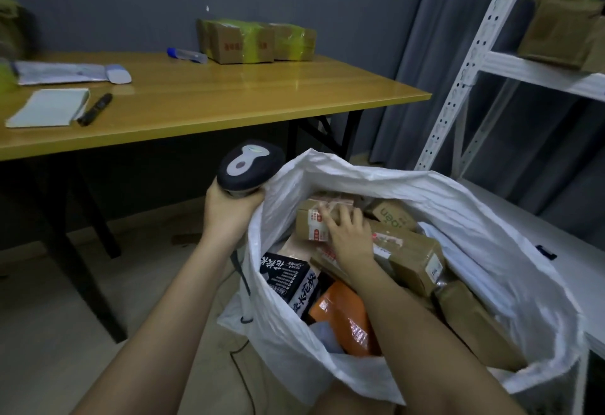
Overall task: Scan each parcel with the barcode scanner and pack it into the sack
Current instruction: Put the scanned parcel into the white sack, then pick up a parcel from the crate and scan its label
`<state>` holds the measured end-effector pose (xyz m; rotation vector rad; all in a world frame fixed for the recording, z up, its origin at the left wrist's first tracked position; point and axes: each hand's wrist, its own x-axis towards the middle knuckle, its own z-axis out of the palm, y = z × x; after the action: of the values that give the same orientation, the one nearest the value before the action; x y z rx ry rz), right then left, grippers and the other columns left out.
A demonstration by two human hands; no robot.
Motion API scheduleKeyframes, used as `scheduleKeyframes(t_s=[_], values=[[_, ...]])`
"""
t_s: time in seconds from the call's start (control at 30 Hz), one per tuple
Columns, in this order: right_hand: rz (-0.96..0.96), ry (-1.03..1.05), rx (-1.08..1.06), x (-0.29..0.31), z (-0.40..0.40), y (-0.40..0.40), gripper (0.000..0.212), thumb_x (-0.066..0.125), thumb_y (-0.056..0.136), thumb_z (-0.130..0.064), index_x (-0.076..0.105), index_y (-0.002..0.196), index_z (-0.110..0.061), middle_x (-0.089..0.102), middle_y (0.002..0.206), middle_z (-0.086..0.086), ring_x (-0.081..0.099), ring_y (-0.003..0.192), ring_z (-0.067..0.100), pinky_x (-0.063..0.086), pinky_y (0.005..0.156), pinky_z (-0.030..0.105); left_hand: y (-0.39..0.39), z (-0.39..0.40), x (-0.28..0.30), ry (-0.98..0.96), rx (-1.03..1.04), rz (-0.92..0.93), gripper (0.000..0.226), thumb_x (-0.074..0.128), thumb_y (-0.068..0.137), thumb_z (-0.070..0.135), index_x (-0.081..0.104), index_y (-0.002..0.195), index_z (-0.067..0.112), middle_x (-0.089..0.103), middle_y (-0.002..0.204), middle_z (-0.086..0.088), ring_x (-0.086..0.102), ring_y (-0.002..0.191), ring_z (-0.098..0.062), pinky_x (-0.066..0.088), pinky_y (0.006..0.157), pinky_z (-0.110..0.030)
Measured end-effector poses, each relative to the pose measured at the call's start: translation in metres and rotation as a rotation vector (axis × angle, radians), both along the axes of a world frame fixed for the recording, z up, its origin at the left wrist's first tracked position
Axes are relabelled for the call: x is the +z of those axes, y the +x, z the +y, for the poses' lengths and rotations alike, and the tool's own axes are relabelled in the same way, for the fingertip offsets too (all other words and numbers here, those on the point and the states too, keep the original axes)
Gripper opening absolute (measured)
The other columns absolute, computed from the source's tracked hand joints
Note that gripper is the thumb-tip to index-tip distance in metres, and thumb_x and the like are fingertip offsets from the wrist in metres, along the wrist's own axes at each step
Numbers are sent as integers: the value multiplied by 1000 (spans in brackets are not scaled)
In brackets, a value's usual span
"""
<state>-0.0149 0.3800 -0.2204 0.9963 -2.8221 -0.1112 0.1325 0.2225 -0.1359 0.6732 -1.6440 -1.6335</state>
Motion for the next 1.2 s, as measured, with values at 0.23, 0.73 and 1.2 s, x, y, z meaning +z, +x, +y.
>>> scheduleKeyframes(t_s=[0.23, 0.73, 1.2], values=[[-376, -684, -35, 11, 43, 9, 77, 67, 90, -16, 23, 152, -30, 24, 149, 1, 43, 129, 20, 41, 106, 34, 9, 11, -1, -31, -11, -23, 50, 78, 73, 2, 58, 117, 18, 67, 110, -1, 63, 104, -16, 52, 93, -36], [-263, -1077, -234, 73, 211, 124, 59, 64, 92, -25, 37, 145, -30, 31, 137, -4, 56, 102, 11, 47, 83, 24, 90, 160, 56, -221, -486, 31, 42, 74, 76, 3, 60, 110, 24, 65, 94, 13, 60, 88, -3, 46, 65, -12], [-51, -1117, -1059, -2, 529, 277, 51, 68, 90, -23, 48, 137, -20, 44, 137, 8, 59, 100, 19, 51, 87, 33, 47, 441, 13, -284, -1260, -4, 43, 73, 77, -1, 60, 113, 19, 65, 92, 14, 59, 84, 4, 48, 62, -7]])
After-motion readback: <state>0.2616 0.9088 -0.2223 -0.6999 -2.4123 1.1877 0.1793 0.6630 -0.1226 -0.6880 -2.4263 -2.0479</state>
